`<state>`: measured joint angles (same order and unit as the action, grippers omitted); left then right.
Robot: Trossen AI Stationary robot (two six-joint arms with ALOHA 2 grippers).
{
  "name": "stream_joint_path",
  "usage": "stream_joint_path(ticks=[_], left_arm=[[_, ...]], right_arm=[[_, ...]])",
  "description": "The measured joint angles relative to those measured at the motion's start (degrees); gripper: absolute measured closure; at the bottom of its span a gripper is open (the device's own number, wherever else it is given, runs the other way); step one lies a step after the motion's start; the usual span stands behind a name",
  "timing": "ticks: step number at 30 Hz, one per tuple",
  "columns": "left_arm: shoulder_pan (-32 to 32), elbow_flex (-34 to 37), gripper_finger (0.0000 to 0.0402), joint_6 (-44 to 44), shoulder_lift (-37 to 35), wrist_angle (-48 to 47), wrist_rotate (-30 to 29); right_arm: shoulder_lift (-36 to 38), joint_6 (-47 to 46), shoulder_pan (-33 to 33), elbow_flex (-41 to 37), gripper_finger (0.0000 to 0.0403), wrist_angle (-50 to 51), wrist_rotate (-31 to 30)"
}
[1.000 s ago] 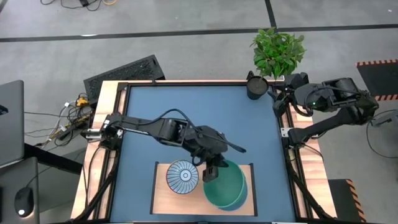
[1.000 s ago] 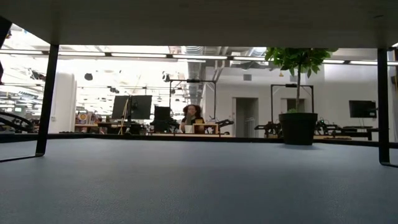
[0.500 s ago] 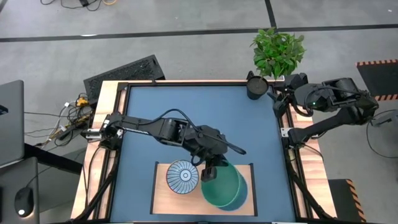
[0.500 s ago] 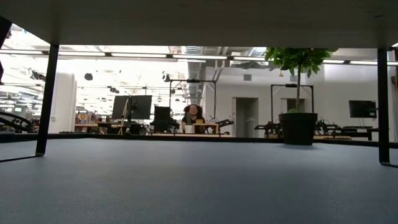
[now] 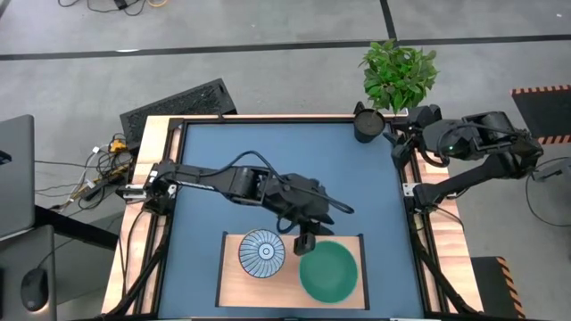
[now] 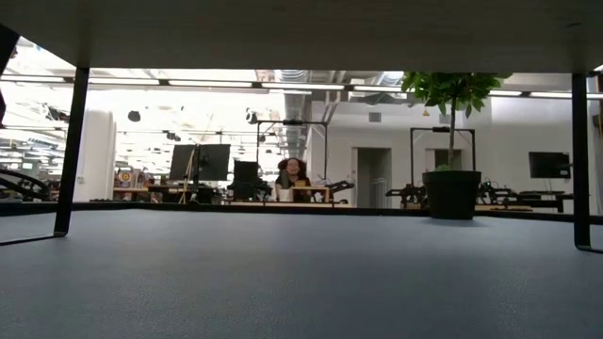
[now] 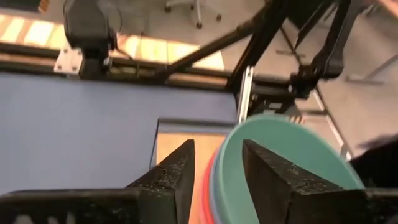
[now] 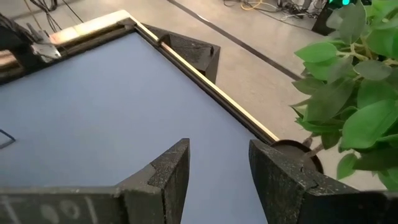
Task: Place and stack bowls onto a shelf
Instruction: Return to Home Position
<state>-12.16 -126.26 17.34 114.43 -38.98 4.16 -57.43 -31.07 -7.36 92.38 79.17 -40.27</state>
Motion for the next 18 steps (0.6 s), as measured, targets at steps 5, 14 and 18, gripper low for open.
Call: stream_joint_path(ticks=[5,14,18], left_arm=[[0.45,-2.26,0.0281,2.53,-0.91,3.41,0.15],[1.13,-5.18,0.0280,14.72,-10.37,8.61,1.12],[0.57,-5.18,0.0280,15.31,-16.53,10.34,1.08]], right_arm=[[0.01,1.51,-1.32,0.00,0.0212,-6.59,1.92],[1.64,14.80,-6.84,0.03,0.0212,-24.26,6.09],[3.88,16.41,-10.07,0.02,0.0212,-25.41,6.10]])
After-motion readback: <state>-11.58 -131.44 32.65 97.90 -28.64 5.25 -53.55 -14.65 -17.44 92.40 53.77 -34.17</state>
